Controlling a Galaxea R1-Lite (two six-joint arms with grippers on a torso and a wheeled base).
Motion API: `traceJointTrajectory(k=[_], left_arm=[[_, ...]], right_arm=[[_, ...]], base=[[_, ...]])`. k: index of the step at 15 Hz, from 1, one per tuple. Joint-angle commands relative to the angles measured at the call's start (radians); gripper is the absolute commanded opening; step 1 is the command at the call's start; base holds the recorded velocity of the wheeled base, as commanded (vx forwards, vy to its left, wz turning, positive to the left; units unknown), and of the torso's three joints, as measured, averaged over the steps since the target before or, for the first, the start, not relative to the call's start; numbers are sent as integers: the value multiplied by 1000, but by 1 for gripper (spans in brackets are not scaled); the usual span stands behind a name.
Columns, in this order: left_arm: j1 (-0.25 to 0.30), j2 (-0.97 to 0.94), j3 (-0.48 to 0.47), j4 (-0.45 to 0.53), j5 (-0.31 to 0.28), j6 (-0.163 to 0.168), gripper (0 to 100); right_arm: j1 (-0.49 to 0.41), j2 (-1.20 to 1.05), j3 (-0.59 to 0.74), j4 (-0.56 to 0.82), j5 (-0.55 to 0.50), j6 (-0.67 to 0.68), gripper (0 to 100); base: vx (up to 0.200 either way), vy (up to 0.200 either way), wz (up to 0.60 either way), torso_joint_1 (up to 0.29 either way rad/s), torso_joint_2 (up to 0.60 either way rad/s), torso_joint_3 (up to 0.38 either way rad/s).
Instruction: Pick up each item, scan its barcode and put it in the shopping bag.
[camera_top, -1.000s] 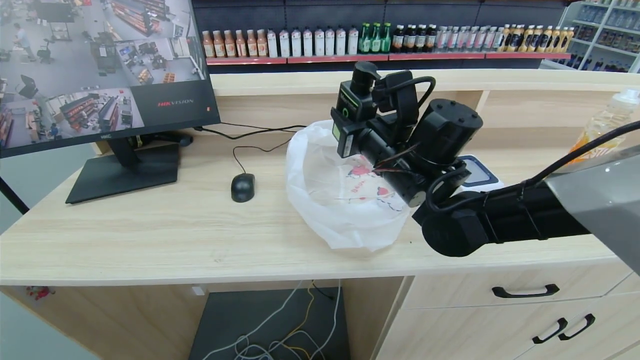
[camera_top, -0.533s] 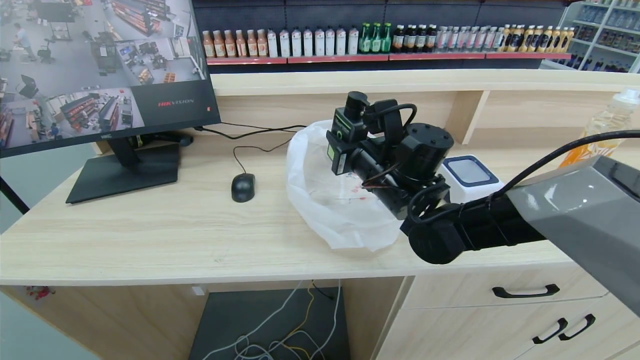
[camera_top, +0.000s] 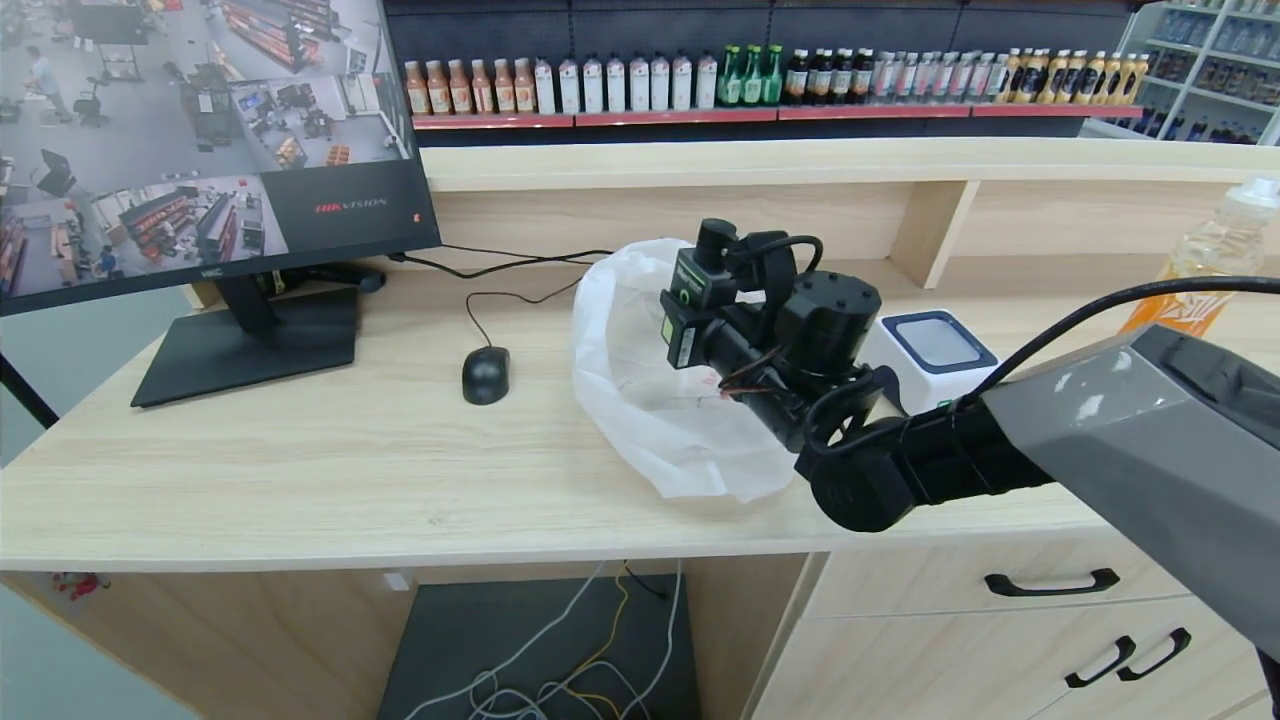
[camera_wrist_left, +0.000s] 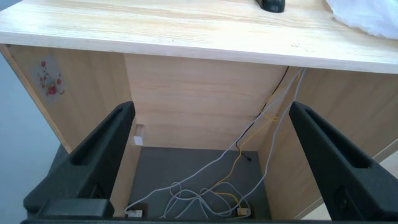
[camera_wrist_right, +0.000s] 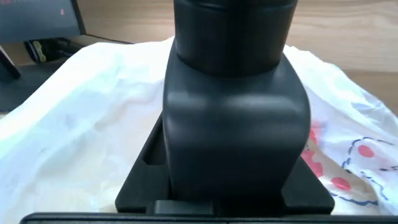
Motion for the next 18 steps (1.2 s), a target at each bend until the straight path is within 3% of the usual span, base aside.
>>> traceJointTrajectory(k=[1, 18], left_arm=[[0, 0, 0, 0, 0, 0, 100], [0, 0, 0, 0, 0, 0, 100]], right_arm=[[-13, 19, 9, -3, -1, 8, 0], [-19, 105, 6, -5, -11, -33, 0]], base=[[0, 0, 0, 0, 0, 0], [0, 0, 0, 0, 0, 0]])
